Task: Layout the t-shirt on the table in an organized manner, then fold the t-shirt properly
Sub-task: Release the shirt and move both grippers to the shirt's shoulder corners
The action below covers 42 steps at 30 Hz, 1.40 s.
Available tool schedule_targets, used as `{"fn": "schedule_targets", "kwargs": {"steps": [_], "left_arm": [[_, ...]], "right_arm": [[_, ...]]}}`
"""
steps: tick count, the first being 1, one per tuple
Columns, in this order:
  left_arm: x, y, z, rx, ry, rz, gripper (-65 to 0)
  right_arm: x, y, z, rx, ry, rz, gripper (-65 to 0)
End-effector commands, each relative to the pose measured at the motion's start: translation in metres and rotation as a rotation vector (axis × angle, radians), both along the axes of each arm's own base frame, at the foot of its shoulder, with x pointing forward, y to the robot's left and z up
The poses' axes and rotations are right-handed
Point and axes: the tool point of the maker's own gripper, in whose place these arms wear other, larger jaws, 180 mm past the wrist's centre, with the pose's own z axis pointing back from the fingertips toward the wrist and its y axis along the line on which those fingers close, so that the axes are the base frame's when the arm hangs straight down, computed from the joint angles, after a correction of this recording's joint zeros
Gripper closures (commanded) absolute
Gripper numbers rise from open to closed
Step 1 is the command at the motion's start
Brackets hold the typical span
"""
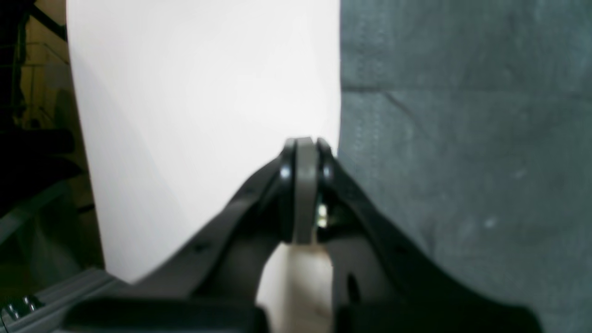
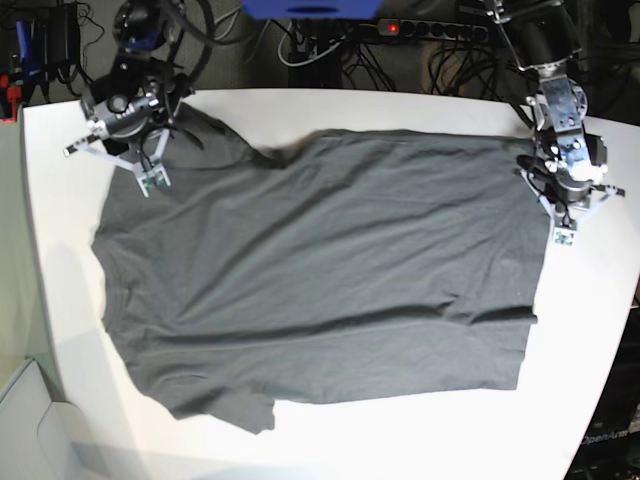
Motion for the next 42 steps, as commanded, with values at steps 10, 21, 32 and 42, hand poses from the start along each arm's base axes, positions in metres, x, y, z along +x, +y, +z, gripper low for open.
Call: {"fn": "schedule_targets", "kwargs": {"steps": [10,21,32,42], "left_arm": [[0.004,0.002,0.004,0.004,-0.01,-0.004,-0.1],[0.007,0.015,0.0,-0.02,-0.001,0.012,-0.1],[0.012,0.039,0.021,-0.029,-0.052,0.032,-0.1],[0.007,0.004,0.093,0.106,0.039,-0.18,-0.1]], "right_arm": [[-0.01,-0.042,0.018,-0.076,0.035,-0.176,-25.1],[-0.024,-0.043,0.012,-0.077,0.08,-0.193,-30.1],[-0.021,-0.043,0.014,-0.077,0.072,-0.197,-29.8],[-0.009,-0.043,0.019,-0.073,0.038,-0.194,-29.8]]}}
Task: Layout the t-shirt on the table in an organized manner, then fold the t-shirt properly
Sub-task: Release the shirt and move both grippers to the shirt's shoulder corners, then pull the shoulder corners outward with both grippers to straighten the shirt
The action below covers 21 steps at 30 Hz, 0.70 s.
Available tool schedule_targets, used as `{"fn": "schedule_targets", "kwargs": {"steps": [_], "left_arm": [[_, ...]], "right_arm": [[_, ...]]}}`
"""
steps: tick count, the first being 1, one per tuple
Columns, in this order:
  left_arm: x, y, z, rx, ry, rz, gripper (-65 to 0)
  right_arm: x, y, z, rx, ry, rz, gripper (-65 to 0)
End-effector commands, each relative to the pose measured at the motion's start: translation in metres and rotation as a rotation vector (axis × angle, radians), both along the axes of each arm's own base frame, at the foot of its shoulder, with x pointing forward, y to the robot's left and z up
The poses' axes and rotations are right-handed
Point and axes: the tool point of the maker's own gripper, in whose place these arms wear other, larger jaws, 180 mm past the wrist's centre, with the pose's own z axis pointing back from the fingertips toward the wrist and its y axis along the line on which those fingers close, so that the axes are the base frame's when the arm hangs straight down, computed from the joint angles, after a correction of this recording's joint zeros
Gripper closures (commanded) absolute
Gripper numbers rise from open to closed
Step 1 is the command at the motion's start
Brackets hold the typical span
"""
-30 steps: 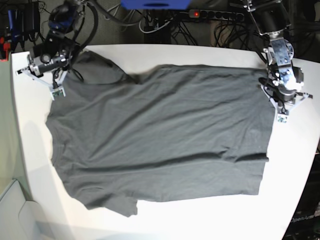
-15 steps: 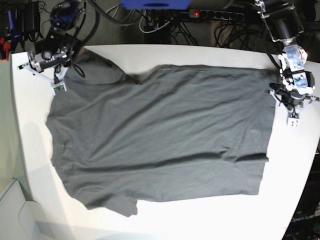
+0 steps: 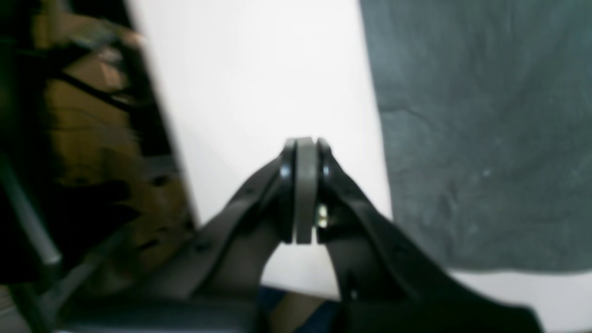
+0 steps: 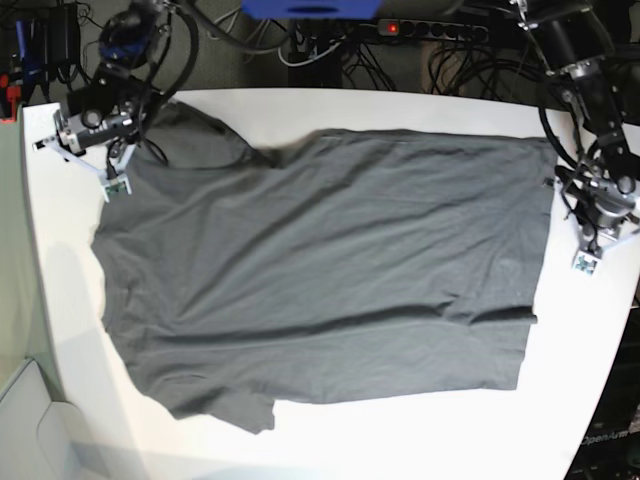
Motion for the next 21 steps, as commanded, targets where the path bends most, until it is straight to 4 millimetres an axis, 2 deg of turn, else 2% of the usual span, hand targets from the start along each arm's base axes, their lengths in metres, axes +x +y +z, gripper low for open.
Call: {"fn": "schedule_targets", "kwargs": {"steps": [1,7,12,16,18,21], "left_arm": [[0.0,-0.005,0.003,0.006,-0.001,-0.009,-0.1],[-0.036,-0.033,-0.047,-0.097,0.119,0.006,-0.1],[-0.05,-0.048,-0.079,-0.176,0.16,-0.001,-0.1],[-0.058,-0.047,-0.091,-0.189,0.192,0.005,-0.1],[-0.069,-0.045,-0.098,-0.19,0.224,0.01,-0.1],[-0.08,-0.032,-0.098,-0.159,0.251,0.01,-0.1]], "right_arm": [[0.004,-0.003,0.007,-0.015,-0.022,-0.008,-29.8],[0.005,-0.003,0.007,-0.015,-0.024,-0.008,-29.8],[0.005,-0.003,0.007,-0.015,-0.025,-0.007,-29.8],[0.006,-0.002,0.008,-0.014,-0.028,-0.005,-29.8],[0.009,-0.002,0.009,-0.014,-0.036,-0.005,-29.8],[0.009,-0.003,0.01,-0.015,-0.035,-0.007,-29.8]]}}
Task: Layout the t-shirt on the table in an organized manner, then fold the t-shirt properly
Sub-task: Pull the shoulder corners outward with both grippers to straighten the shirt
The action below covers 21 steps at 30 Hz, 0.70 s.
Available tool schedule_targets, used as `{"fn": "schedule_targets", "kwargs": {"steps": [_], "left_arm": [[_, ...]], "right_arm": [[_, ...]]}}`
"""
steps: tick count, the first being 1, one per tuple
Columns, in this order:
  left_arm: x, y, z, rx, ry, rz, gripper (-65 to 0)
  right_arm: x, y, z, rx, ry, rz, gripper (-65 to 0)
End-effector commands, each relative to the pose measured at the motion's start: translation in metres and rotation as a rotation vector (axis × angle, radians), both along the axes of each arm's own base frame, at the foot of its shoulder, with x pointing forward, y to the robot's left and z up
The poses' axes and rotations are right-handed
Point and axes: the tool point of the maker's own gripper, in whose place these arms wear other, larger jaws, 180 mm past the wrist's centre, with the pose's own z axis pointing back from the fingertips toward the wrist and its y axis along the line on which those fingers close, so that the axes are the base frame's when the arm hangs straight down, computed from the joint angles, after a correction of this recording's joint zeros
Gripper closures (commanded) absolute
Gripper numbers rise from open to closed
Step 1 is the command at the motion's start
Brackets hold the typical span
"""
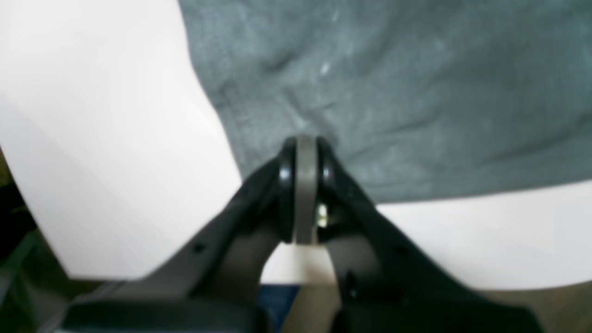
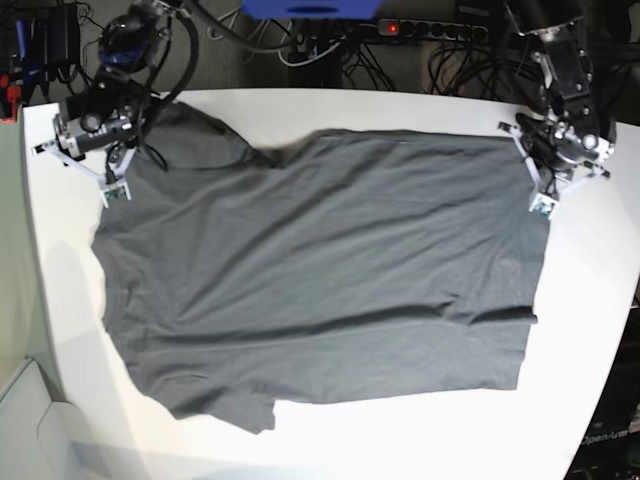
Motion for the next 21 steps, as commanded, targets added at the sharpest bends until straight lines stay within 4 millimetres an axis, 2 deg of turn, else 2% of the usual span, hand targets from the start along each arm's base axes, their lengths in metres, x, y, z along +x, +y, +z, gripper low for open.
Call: {"fn": "schedule_targets", "kwargs": {"steps": [1,4,7,15,21], "left_arm": [[-0.019,0.014,-0.006,0.052,0.087,0.015,-0.1],[-0.02,0.022,-0.002,0.066,0.085,0.026,-0.1],[-0.019,0.026,0.002,0.069,0.07,0.045,-0.1],[-0.018,0.028,0.002,0.073,0.068,0.05,-0.1],[-0.019,0.03,0.002,0.075,0.073,0.052,-0.1]], "right_arm": [[0.004,-0.002,0.007,-0.014,-0.022,-0.006,-29.8],[0.006,0.002,0.006,-0.003,-0.024,0.007,-30.0],[0.012,0.022,0.001,0.082,-0.052,0.049,-30.0],[0.008,0.068,-0.013,0.348,-0.079,0.09,-30.4],[0.011,0.075,-0.013,0.385,-0.093,0.099,-33.9]]}}
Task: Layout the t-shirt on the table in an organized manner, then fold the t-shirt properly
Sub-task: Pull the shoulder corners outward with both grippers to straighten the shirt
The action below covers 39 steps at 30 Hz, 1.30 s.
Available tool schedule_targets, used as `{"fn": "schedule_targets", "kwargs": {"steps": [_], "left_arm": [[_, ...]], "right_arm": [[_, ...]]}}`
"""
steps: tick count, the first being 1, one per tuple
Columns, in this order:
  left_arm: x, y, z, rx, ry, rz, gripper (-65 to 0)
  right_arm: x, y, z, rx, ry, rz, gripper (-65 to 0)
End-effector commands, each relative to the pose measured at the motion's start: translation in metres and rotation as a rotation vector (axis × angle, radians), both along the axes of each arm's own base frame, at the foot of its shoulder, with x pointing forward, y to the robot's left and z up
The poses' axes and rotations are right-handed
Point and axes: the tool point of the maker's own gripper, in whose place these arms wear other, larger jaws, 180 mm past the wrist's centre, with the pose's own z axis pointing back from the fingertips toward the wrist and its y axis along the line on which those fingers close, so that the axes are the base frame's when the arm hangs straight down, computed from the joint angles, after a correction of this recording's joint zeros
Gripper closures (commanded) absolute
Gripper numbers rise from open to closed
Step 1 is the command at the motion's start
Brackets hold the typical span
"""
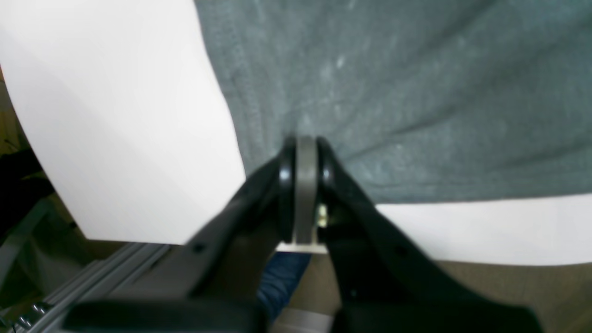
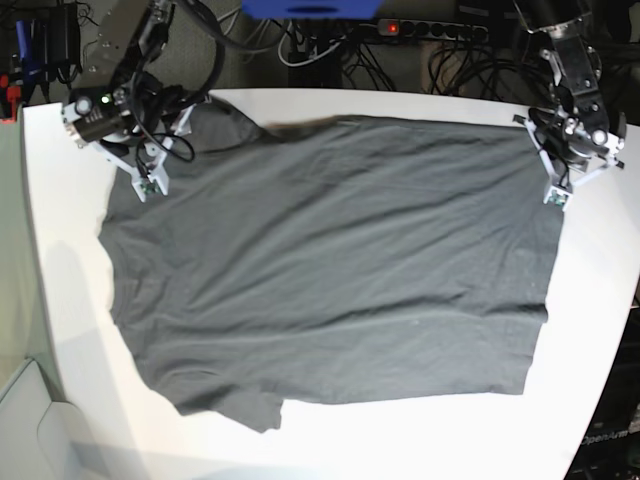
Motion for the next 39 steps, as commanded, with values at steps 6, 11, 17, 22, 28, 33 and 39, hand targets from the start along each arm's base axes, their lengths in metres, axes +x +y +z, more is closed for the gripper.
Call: {"fn": "schedule_targets", "kwargs": {"steps": [6,11,17,22,28,33,39], "left_arm": [[-0.001,0.014,0.005,0.038,0.024,0.009,-0.1],[0.001,0.014,0.008,0.043,0.015,0.007,-0.1],[0.001,0.014,0.008,0.043,0.014,0.006,-0.1],[-0.002,0.012,0.006,0.039,0.023,0.008,-0.1],[-0.004,0.01,0.004,0.036,0.03,0.005,-0.1],[-0.004,0.01,0.004,0.036,0.03,0.008,-0.1],[-0.001,0.009,0.005,0.033,0.021,0.004,-0.1]], "right_arm": [[0.002,-0.001,0.002,-0.002,-0.012,-0.003,-33.6],[-0.006,-0.004,-0.014,0.005,0.049,0.005,-33.5],[-0.012,-0.015,-0.017,-0.02,0.069,0.006,-33.5],[-0.016,-0.044,-0.013,-0.063,0.07,-0.052,-33.5],[-0.009,-0.063,-0.005,-0.103,0.049,-0.069,-33.6],[-0.007,-0.065,0.0,-0.113,0.031,-0.073,-33.9],[0.0,-0.054,0.014,-0.101,-0.029,-0.079,-36.3]]}}
